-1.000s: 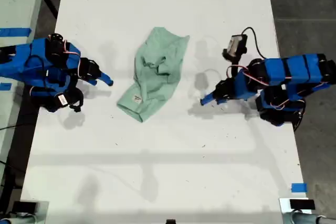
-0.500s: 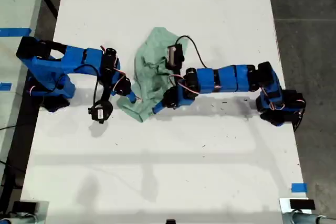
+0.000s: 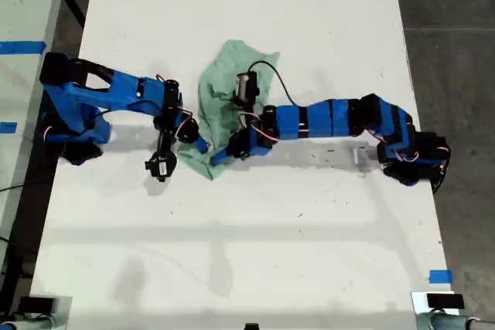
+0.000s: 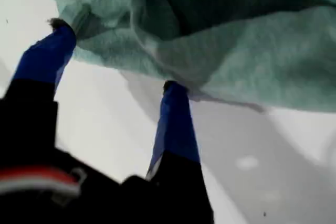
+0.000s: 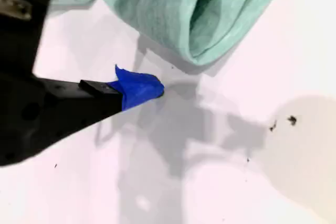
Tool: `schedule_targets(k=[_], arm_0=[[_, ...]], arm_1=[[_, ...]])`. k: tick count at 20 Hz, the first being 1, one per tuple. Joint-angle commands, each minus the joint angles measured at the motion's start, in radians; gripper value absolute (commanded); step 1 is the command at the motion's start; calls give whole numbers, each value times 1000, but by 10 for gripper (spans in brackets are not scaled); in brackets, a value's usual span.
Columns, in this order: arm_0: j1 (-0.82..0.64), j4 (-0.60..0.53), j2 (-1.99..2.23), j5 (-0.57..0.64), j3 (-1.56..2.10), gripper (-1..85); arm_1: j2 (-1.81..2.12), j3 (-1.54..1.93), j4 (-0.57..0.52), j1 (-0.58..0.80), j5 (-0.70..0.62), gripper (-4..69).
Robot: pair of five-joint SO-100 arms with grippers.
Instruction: Fold tshirt
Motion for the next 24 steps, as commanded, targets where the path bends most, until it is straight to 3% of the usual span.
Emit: schedule_targets(k=[1, 3, 5, 8, 11, 19, 24], arm_0=[[-29, -92, -91, 26, -26, 203], [-12, -138, -94, 17, -28, 18], [15, -210, -92, -3, -28, 1], [32, -284, -103, -9, -46, 1], [67, -247, -72, -11, -110, 1], [334, 238, -255, 52, -950, 1], [472, 143, -373, -11, -1080, 1]], arm_1=[[-60, -78, -94, 43, -20, 262], [-95, -80, -114, 43, -3, 97], [-100, -81, -77, 31, 12, -19], [-98, -78, -52, 3, 25, -15], [-44, -57, -6, -28, 43, -15], [347, 26, 190, -212, 83, -15], [368, 29, 184, -394, 206, -15]])
